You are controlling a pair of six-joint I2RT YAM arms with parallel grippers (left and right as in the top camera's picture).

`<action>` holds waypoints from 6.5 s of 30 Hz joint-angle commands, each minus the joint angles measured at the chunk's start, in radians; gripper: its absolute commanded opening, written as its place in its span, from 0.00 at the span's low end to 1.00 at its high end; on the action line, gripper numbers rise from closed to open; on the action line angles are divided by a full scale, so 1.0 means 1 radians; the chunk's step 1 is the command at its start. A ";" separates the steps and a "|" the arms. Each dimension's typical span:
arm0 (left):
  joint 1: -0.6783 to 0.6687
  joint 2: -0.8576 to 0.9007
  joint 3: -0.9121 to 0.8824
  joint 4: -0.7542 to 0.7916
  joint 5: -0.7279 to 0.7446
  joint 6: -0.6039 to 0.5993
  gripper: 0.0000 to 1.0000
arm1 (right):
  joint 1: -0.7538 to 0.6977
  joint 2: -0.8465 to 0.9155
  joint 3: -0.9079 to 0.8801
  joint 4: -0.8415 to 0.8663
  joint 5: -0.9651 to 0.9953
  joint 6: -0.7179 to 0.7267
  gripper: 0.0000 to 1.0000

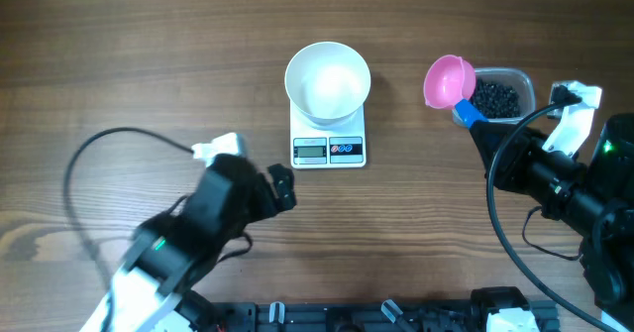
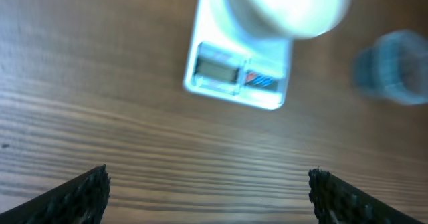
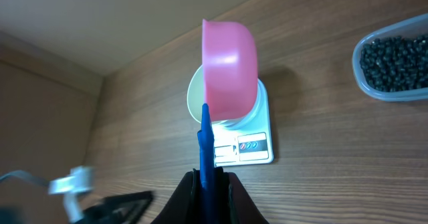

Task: Scoop item into bowl and weigh 150g on scale

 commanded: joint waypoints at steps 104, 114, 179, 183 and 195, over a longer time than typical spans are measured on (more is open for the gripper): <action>-0.084 0.966 0.213 0.338 -0.193 0.122 1.00 | 0.000 0.027 0.017 0.002 0.002 0.039 0.04; -0.084 0.901 0.213 0.313 -0.169 0.144 1.00 | 0.000 0.027 0.017 0.002 0.003 0.038 0.04; 0.058 -0.249 0.212 -0.354 -0.055 0.170 1.00 | -0.001 0.129 0.017 0.763 0.795 -0.245 0.04; 0.058 -0.249 0.212 -0.354 -0.055 0.170 1.00 | -0.001 0.099 0.017 0.638 0.801 -0.058 0.04; 0.058 -0.249 0.212 -0.354 -0.055 0.170 1.00 | -0.001 0.235 0.017 0.615 0.893 0.064 0.04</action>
